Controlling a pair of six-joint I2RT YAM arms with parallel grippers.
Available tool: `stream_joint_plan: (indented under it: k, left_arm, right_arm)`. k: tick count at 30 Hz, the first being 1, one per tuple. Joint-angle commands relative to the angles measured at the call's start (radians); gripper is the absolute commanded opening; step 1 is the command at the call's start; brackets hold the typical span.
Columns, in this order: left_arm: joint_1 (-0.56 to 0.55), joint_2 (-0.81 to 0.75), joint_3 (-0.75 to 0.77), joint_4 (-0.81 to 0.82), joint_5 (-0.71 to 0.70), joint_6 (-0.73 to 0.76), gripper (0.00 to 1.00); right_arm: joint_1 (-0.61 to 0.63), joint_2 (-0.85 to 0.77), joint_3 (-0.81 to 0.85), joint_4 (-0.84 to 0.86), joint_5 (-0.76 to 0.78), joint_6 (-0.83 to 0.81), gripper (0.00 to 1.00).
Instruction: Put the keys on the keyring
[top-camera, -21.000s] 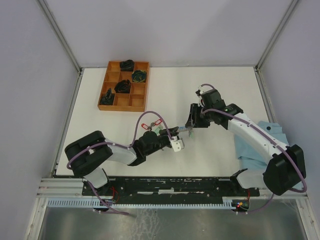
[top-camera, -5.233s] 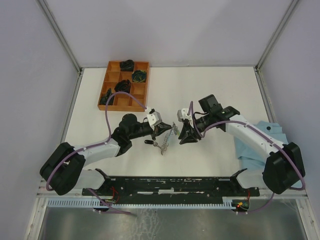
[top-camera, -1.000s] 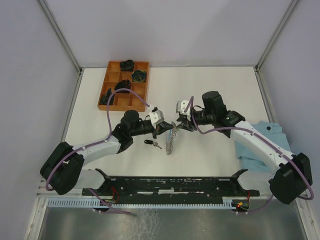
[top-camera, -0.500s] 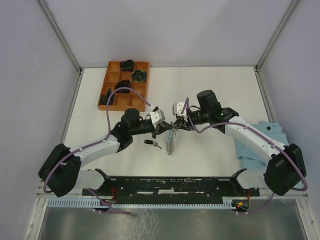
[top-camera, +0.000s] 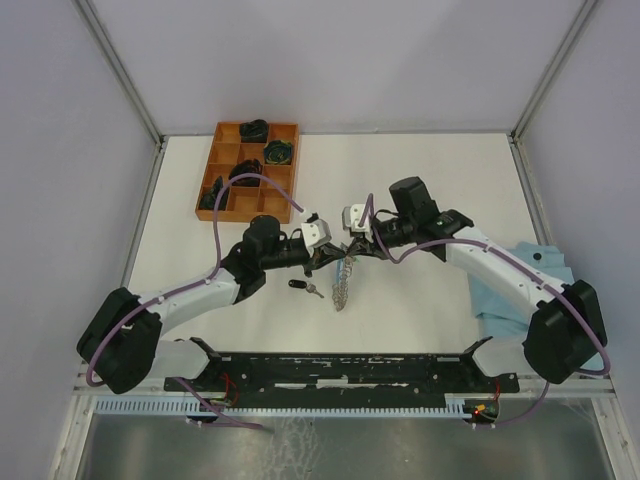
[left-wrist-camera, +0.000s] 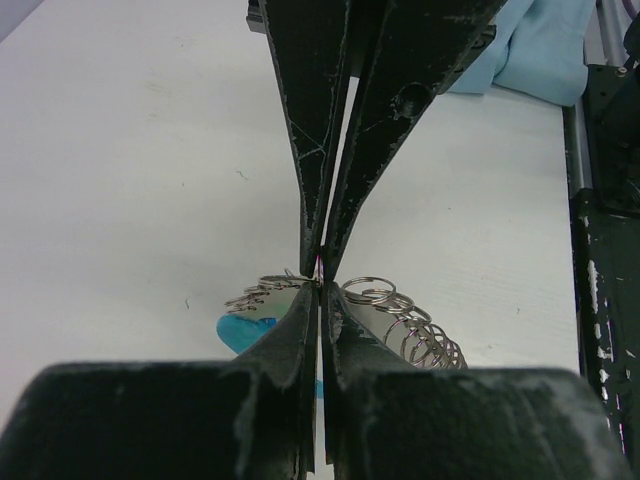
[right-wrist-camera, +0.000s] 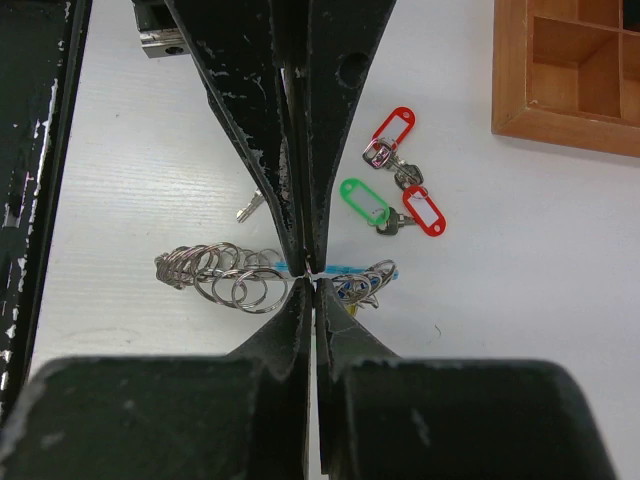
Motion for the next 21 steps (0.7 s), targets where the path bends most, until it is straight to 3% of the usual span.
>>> stream_joint_plan:
  k: [1,6,10,16,21]
  left_arm:
    - [-0.008,-0.039,0.05,0.024,0.031,0.034,0.03]
    - [-0.008,-0.053,0.038,0.017,0.0,0.036,0.03]
    - [-0.008,-0.069,0.024,0.021,-0.034,0.037,0.1]
    - [-0.008,-0.119,-0.011,0.043,-0.116,0.012,0.27]
    - [-0.008,-0.205,-0.088,0.101,-0.254,-0.074,0.43]
  right_arm:
    - [0.002,0.013,0.066,-0.024,-0.003,0.0,0.01]
    - [-0.001,0.056,0.137,-0.106,-0.033,0.038,0.01]
    - [-0.003,0.096,0.209,-0.244,-0.095,-0.026,0.01]
    - [-0.004,0.095,0.269,-0.293,-0.097,0.025,0.01]
    - [-0.004,0.055,0.243,-0.239,0.001,0.066,0.01]
